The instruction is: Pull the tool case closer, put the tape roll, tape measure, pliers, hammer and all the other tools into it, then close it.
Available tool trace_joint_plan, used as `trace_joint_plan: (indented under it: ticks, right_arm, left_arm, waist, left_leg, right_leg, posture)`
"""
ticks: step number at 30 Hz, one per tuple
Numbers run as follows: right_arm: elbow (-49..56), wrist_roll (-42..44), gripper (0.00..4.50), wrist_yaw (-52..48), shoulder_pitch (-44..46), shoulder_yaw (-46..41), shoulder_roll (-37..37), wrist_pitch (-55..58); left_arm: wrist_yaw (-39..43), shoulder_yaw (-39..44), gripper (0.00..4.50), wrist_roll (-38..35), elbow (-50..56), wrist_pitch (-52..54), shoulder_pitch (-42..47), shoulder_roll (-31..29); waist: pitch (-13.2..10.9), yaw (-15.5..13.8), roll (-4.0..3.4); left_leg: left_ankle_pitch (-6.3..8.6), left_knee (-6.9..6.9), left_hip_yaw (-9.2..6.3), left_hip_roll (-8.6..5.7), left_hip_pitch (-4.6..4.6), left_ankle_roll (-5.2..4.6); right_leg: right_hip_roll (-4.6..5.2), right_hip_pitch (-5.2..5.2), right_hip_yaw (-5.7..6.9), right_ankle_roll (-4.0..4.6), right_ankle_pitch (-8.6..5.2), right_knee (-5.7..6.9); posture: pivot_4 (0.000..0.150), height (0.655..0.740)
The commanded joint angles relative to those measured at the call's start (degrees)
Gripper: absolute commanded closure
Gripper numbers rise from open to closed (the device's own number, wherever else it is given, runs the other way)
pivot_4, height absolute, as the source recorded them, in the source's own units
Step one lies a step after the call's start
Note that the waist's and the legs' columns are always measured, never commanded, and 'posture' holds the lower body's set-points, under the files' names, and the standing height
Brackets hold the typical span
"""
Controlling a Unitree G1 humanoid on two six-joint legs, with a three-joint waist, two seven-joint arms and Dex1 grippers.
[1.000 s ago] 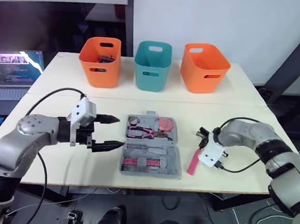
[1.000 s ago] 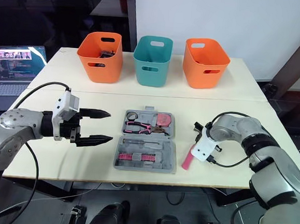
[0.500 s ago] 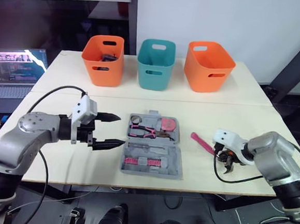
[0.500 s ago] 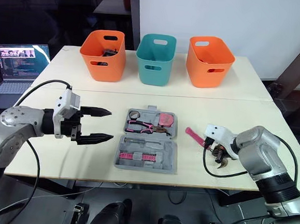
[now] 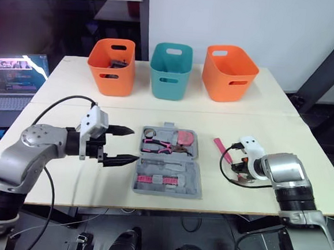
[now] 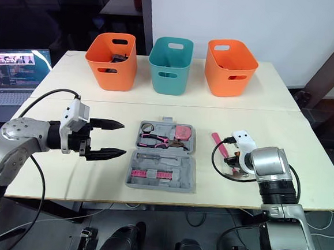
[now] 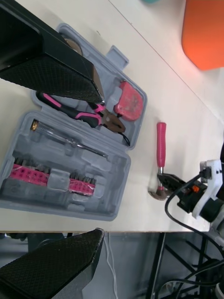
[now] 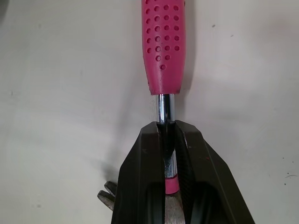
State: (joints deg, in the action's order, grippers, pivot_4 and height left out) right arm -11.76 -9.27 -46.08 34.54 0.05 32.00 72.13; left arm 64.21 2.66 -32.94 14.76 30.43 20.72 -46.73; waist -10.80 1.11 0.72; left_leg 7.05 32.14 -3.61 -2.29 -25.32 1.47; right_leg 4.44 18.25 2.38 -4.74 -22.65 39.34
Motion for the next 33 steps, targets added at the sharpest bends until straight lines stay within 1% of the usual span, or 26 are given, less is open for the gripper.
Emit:
trace_joint_plan:
  ticks: [1,3,4,5,6,7,9,11,13,15,20,25,28,30,33]
  right_arm:
    - [4.54,3.51,2.78,1.62,-0.33,-1.68,0.62,-0.4]
    - [8.4,4.95,1.77,1.69,-1.15,-1.63,2.3,-0.9]
    - [10.87,5.87,1.34,1.63,-1.74,-2.29,3.01,-1.49]
    - [13.26,6.63,0.76,1.76,-2.53,-3.0,3.62,-2.38]
    - [15.77,7.11,0.35,2.29,-3.8,-3.79,4.28,-3.64]
    - [17.79,7.69,0.35,2.74,-5.54,-4.62,4.85,-5.48]
    - [21.56,7.43,0.35,3.62,-10.52,-4.89,6.58,-13.9]
    - [23.13,8.72,0.35,3.7,-13.83,-5.71,7.2,-15.44]
    - [23.37,10.74,0.35,3.89,-16.21,-7.19,6.61,-14.49]
    - [21.76,11.62,0.35,7.12,-17.5,-9.32,3.95,-15.26]
    - [16.73,12.31,0.35,12.02,-18.75,-10.1,-0.1,-20.4]
    - [12.8,13.73,0.35,14.16,-19.0,-10.1,-1.45,-21.81]
    - [11.11,14.9,1.2,14.64,-19.21,-10.4,-1.51,-21.57]
    - [10.92,15.54,2.14,14.66,-19.51,-10.25,-1.32,-21.66]
    - [12.0,16.61,3.7,14.83,-19.8,-10.4,-1.24,-20.81]
  left_arm:
    - [0.28,0.81,0.0,-0.16,1.59,-0.46,0.15,-0.61]
    - [0.37,0.95,0.0,-0.17,1.55,-0.48,-0.01,-0.75]
    - [0.41,1.0,0.0,-0.18,1.54,-0.48,-0.07,-0.8]
    - [0.47,1.06,0.0,-0.22,1.51,-0.49,-0.14,-0.85]
    - [0.54,1.04,0.0,-0.2,1.44,-0.55,-0.17,-0.86]
    - [0.59,0.96,0.0,-0.16,1.36,-0.6,-0.13,-0.81]
    - [0.69,0.76,0.0,-0.06,1.02,-0.72,0.09,-0.68]
    - [0.77,0.45,0.0,0.15,0.6,-0.88,0.44,-0.44]
    - [0.91,0.12,0.0,0.38,0.16,-1.09,0.78,-0.2]
    - [1.03,-0.32,0.0,0.61,-0.24,-1.21,1.18,0.02]
    - [1.51,-0.7,0.0,0.78,-0.76,-1.37,1.67,0.0]
    - [1.7,-0.55,0.0,1.05,-0.96,-1.38,1.97,-0.08]
    - [1.68,-0.46,0.0,1.11,-0.76,-1.35,1.84,-0.14]
    - [1.65,-0.29,0.0,1.05,-0.63,-1.34,1.67,-0.23]
    - [1.66,0.0,0.0,1.0,-0.62,-1.38,1.35,-0.4]
  waist:
    - [-0.01,-0.15,-0.01]
    - [-0.01,-0.22,-0.02]
    - [-0.02,-0.26,-0.03]
    - [-0.02,-0.29,-0.03]
    - [-0.03,-0.38,-0.04]
    - [-0.03,-0.4,-0.04]
    - [-0.03,-0.58,-0.03]
    - [-0.03,-0.59,-0.03]
    - [-0.03,-0.45,-0.03]
    - [-0.02,-0.21,-0.03]
    - [-0.03,-0.17,-0.04]
    - [-0.03,-0.36,-0.04]
    - [-0.03,-0.38,-0.04]
    - [-0.03,-0.36,-0.04]
    - [-0.03,-0.32,-0.04]
  left_leg:
    - [0.01,0.0,0.05,0.0,-0.01,-0.02]
    - [0.05,0.0,0.14,0.0,-0.05,-0.09]
    - [0.07,-0.01,0.16,0.0,-0.06,-0.12]
    - [0.08,-0.02,0.17,0.0,-0.07,-0.13]
    - [0.08,-0.02,0.18,0.0,-0.09,-0.14]
    - [0.09,-0.03,0.18,0.0,-0.11,-0.14]
    - [0.09,-0.02,0.17,0.01,-0.1,-0.14]
    - [0.1,0.01,0.17,0.0,-0.09,-0.16]
    - [0.1,0.04,0.19,0.0,-0.09,-0.16]
    - [0.09,0.04,0.2,0.01,-0.06,-0.16]
    - [0.09,0.01,0.23,0.04,-0.03,-0.16]
    - [0.09,0.02,0.25,0.04,-0.04,-0.16]
    - [0.09,0.03,0.25,0.04,-0.04,-0.16]
    - [0.09,0.03,0.25,0.04,-0.03,-0.16]
    - [0.09,0.03,0.25,0.04,-0.03,-0.16]
  right_leg:
    - [0.01,0.04,-0.06,-0.02,0.01,0.0]
    - [0.02,0.11,-0.15,-0.03,0.01,-0.01]
    - [0.02,0.13,-0.18,-0.04,0.01,-0.01]
    - [0.02,0.15,-0.19,-0.04,0.01,-0.01]
    - [0.02,0.18,-0.2,-0.04,0.01,-0.01]
    - [0.02,0.18,-0.2,-0.04,0.01,-0.01]
    - [0.01,0.16,-0.19,-0.04,0.01,-0.02]
    - [0.02,0.11,-0.19,-0.05,0.0,-0.04]
    - [0.03,0.1,-0.19,-0.06,0.01,-0.04]
    - [0.03,0.1,-0.21,-0.07,0.03,-0.03]
    - [-0.01,0.13,-0.27,-0.07,0.03,0.0]
    - [-0.01,0.12,-0.27,-0.07,0.03,-0.01]
    - [0.0,0.11,-0.28,-0.07,0.03,-0.01]
    - [-0.01,0.11,-0.28,-0.07,0.03,-0.01]
    - [-0.01,0.11,-0.28,-0.07,0.03,-0.01]
  posture:
    - [0.15,0.74]
    - [0.15,0.74]
    - [0.15,0.74]
    - [0.15,0.74]
    - [0.15,0.74]
    - [0.15,0.74]
    - [0.15,0.74]
    - [0.15,0.74]
    - [0.15,0.74]
    - [0.15,0.74]
    - [0.15,0.74]
    - [0.15,0.74]
    - [0.15,0.74]
    - [0.15,0.74]
    - [0.15,0.74]
